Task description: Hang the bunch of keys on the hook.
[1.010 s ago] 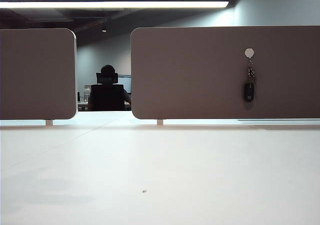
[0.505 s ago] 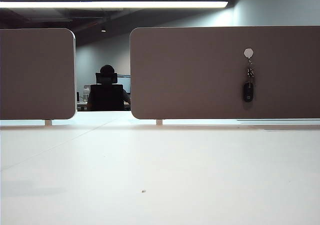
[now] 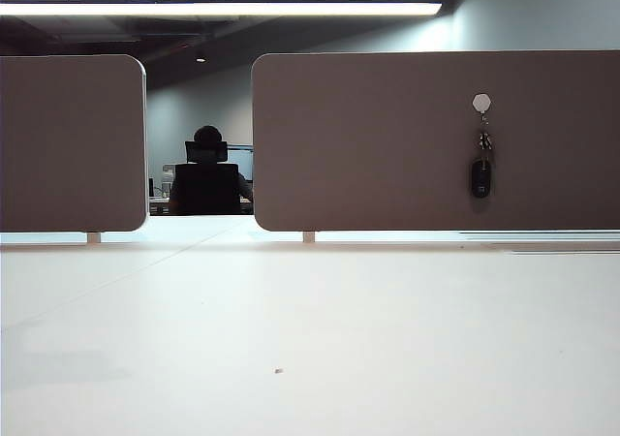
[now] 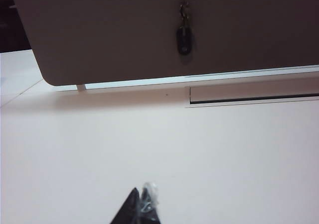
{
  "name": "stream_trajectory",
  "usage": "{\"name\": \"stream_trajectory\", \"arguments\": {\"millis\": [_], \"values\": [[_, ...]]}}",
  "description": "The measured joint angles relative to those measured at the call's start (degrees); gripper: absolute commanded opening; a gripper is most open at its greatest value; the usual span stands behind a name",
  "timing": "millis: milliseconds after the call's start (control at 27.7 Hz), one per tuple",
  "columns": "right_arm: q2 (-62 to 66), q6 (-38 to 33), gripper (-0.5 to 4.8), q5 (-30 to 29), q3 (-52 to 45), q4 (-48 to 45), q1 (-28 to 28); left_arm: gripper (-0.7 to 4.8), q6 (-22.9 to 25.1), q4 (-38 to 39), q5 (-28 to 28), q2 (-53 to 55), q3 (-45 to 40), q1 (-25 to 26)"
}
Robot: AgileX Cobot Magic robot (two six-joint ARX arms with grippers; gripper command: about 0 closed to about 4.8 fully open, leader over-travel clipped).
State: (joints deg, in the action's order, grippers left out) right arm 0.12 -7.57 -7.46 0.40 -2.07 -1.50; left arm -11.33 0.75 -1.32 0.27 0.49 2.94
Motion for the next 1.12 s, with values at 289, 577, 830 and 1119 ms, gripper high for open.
{"name": "stream_trajectory", "arguments": {"millis": [289,577,830,1119], "values": [[0.0,0.0,0.00,-0.1,0.0,-0.2,-0.4,-0.05,4.9,-3.3,0.0,0.0,0.0,0.0],[0.0,0.0,0.00,-0.1,0.0,-0.2,-0.5,-0.05,5.1,-3.3,0.0,0.0,0.0,0.0],[0.0,1.2,0.00,1.0,0.0,-1.5,-0.5,-0.05,5.1,-3.3,0.0,0.0,0.0,0.0],[0.0,7.3,0.00,2.9,0.0,-1.6,-0.5,-0.05,5.1,-3.3,0.0,0.0,0.0,0.0]]}}
